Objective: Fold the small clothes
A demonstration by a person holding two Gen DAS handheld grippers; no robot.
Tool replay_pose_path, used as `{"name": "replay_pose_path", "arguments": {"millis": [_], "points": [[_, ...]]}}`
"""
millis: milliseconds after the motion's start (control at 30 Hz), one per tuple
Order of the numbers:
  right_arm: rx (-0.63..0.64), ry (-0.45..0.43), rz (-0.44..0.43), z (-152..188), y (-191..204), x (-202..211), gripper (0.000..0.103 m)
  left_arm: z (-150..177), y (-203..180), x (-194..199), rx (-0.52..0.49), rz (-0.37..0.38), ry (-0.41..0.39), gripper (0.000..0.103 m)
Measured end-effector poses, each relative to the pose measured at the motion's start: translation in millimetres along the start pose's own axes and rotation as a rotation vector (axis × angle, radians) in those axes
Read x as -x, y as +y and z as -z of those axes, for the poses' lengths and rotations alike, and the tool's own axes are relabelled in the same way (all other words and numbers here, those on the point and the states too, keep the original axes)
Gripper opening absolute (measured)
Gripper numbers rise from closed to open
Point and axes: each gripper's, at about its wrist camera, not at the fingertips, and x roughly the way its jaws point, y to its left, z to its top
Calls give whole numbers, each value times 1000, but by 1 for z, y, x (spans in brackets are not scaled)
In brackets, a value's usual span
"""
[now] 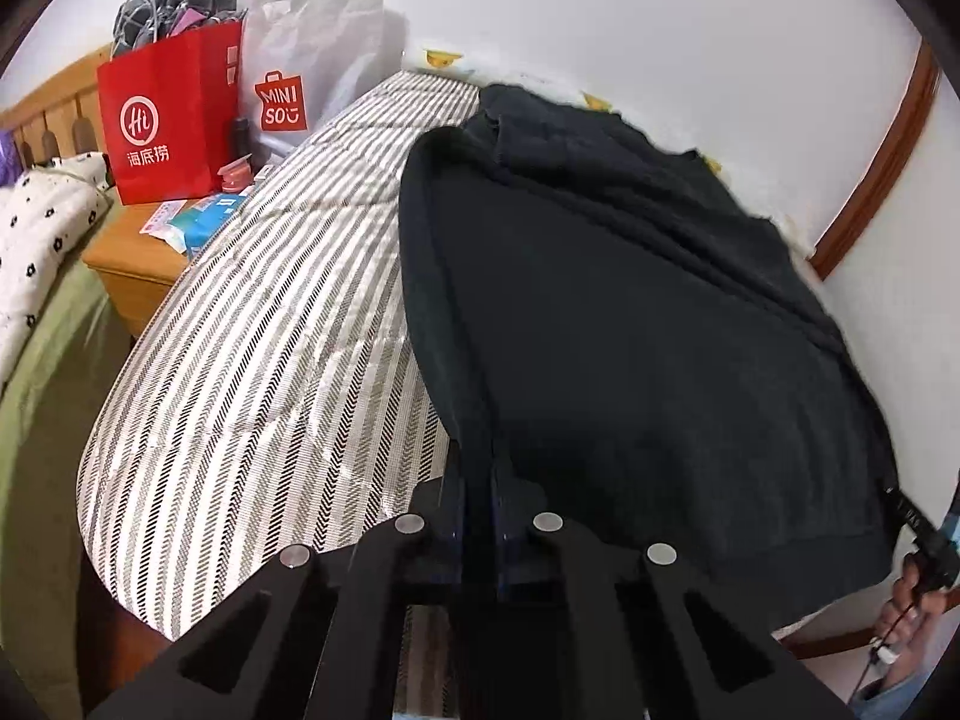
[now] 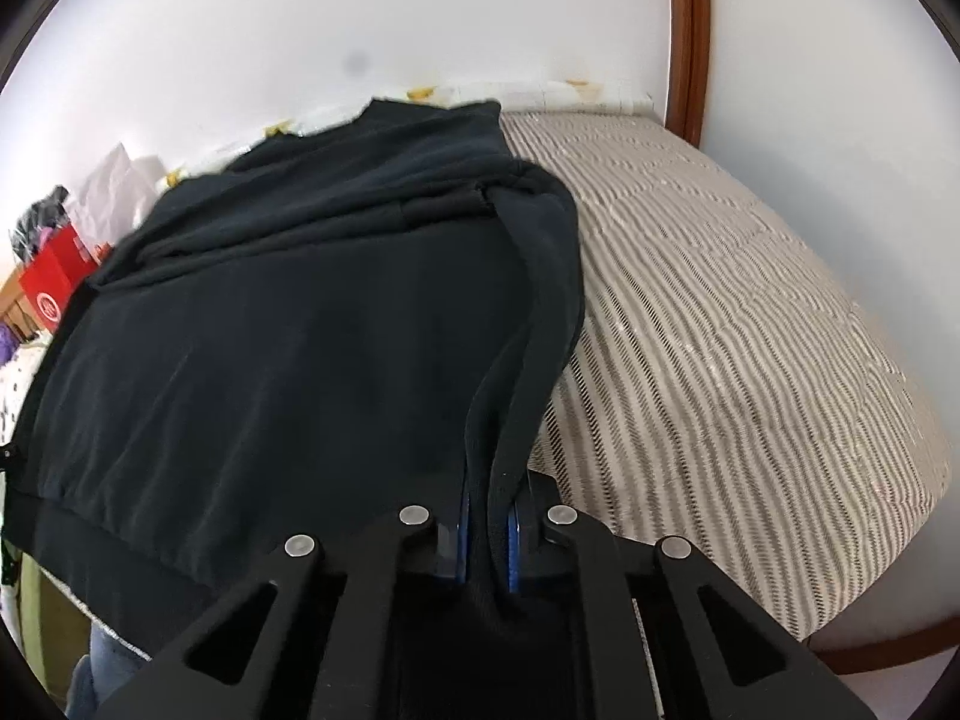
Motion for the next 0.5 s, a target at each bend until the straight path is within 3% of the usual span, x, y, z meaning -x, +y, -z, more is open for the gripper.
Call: {"name": "replay_pose_path", "arguments": {"millis": [500], "points": [[-40,-65,-24,4,-21,51,8,29,-23,53,-88,68,-69,6]]}}
